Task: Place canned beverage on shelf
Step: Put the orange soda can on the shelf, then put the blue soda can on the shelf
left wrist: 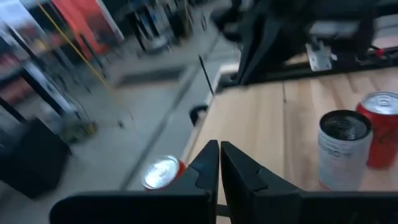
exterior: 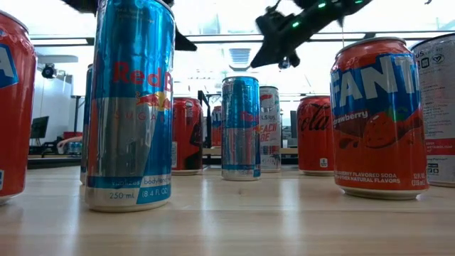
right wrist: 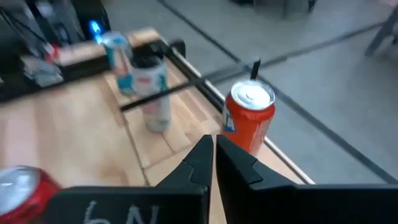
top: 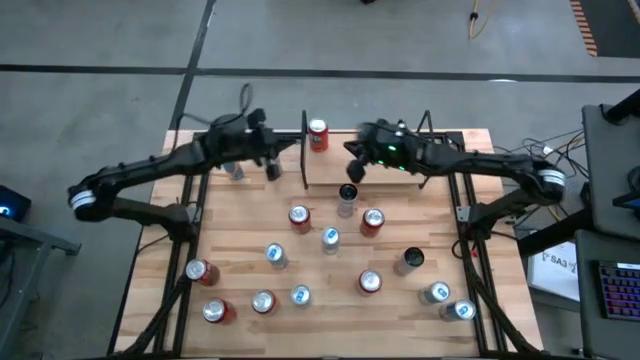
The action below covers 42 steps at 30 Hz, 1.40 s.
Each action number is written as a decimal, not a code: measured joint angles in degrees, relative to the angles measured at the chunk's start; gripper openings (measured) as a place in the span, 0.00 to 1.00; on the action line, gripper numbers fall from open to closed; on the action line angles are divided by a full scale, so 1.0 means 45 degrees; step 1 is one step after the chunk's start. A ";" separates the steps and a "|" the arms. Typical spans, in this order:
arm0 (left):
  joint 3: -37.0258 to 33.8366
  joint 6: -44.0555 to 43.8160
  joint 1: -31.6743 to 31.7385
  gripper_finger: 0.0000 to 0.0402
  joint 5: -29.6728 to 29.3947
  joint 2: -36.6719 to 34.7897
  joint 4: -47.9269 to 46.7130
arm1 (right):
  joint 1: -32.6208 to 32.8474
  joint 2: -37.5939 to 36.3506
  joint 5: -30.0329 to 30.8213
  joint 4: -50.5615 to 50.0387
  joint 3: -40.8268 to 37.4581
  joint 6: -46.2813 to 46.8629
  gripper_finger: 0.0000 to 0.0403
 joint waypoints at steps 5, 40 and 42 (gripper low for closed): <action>-0.1866 0.0918 0.0022 0.00 -0.0054 -0.1314 0.1899 | -0.0730 0.2238 0.0689 -0.2224 0.2575 0.0888 0.02; -0.3091 0.1640 0.0063 0.00 -0.2651 -0.2339 0.2116 | -0.1617 0.5657 -0.1956 -0.4138 0.5702 0.2014 0.02; -0.3091 0.1503 0.0050 0.00 -0.2614 -0.2340 0.2116 | -0.1250 0.5208 -0.1995 -0.4567 0.5702 0.1970 0.02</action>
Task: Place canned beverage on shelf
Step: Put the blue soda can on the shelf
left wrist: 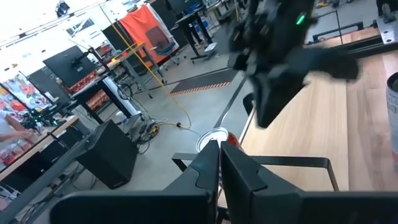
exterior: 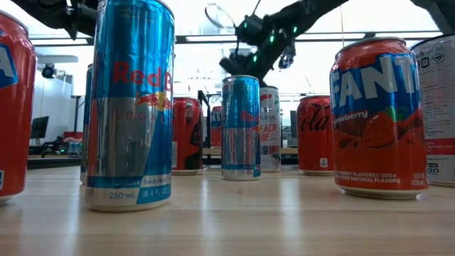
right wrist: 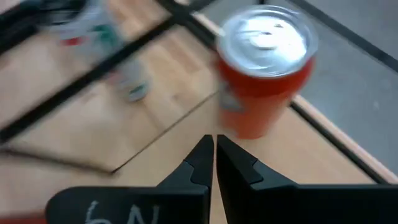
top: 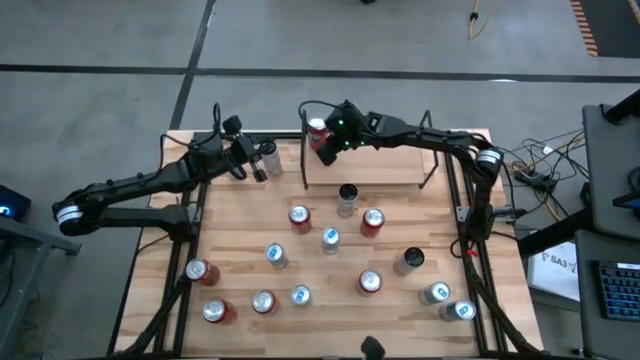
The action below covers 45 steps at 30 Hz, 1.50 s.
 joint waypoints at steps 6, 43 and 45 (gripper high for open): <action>0.0423 -0.1366 -0.0702 0.00 0.2033 -0.0142 -0.0678 | 0.1813 -0.1992 0.0700 -0.0296 -0.0673 -0.0519 0.02; 0.0670 -0.8085 -0.7733 0.00 -0.0796 0.0291 -0.1852 | 0.9799 -0.4883 0.2959 0.2045 -0.5765 -0.0146 0.11; 0.0667 -0.7853 -0.7733 0.00 -0.0784 0.0380 -0.1585 | 0.9800 -0.4535 0.2932 0.2057 -0.5406 -0.0692 0.19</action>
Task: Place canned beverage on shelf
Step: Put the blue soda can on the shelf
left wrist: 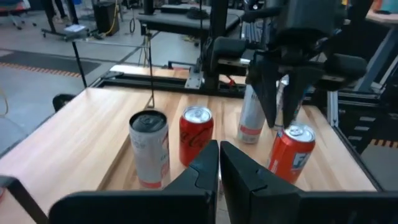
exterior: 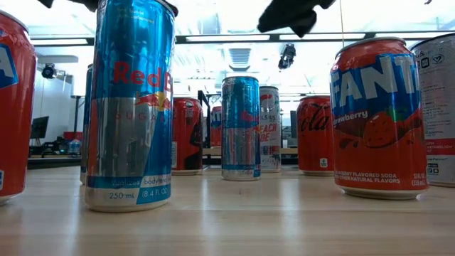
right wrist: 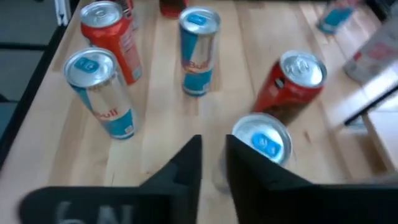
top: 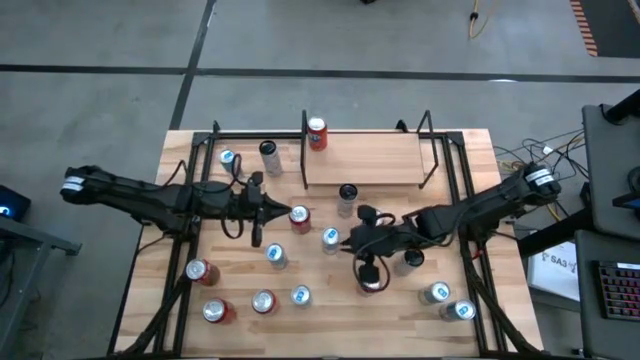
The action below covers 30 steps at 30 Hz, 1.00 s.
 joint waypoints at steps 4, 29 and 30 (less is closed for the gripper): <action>-0.0002 0.0407 0.0000 0.00 0.0003 0.0032 0.0012 | -0.0010 0.0822 0.0312 0.0001 0.0737 -0.0923 0.40; -0.0002 0.2826 0.0005 0.00 0.0013 0.0008 0.0007 | -0.1925 0.3954 0.0044 -0.4176 0.3571 0.0879 0.89; -0.0002 0.2948 0.0005 0.00 0.0013 0.0008 0.0012 | -0.1981 0.3992 0.0023 -0.4164 0.3571 0.0879 0.89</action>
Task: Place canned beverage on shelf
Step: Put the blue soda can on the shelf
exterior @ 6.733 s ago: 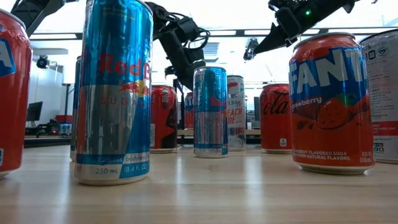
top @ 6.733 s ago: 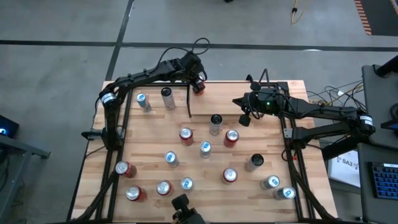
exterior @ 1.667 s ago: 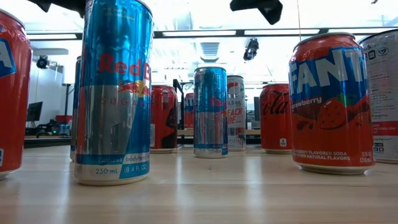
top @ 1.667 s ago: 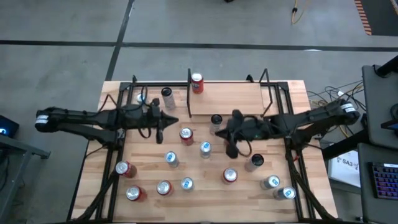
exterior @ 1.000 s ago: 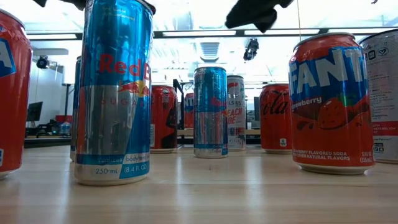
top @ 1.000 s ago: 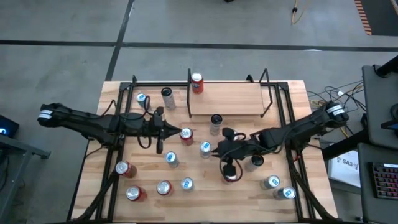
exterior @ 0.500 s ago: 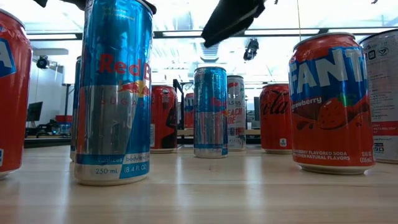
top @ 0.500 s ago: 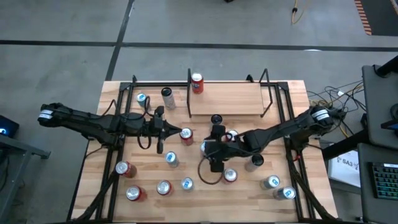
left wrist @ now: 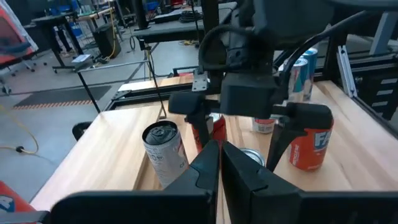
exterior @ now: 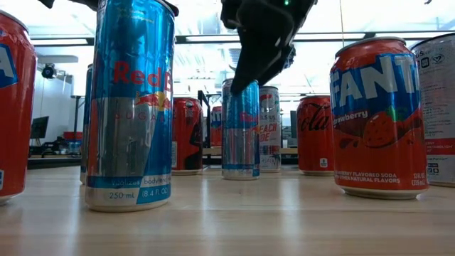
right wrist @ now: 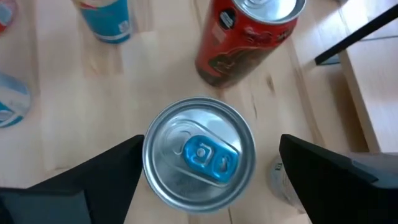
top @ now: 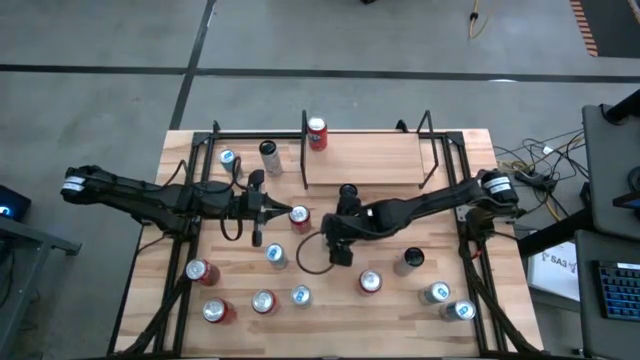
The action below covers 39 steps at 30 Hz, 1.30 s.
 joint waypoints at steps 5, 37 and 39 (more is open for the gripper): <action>0.0000 0.0870 0.0015 0.00 -0.0015 0.0000 0.0189 | -0.0151 0.0194 -0.0401 0.0215 -0.0010 -0.0015 0.88; 0.0944 0.3109 0.0015 0.00 -0.1888 -0.0269 0.0482 | -0.0462 -0.1666 0.1266 -0.1470 0.3147 0.0606 0.56; 0.0942 0.3121 0.0015 0.00 -0.2046 -0.0272 0.0357 | -0.0767 -0.1821 0.2264 -0.2315 0.3938 0.0457 0.56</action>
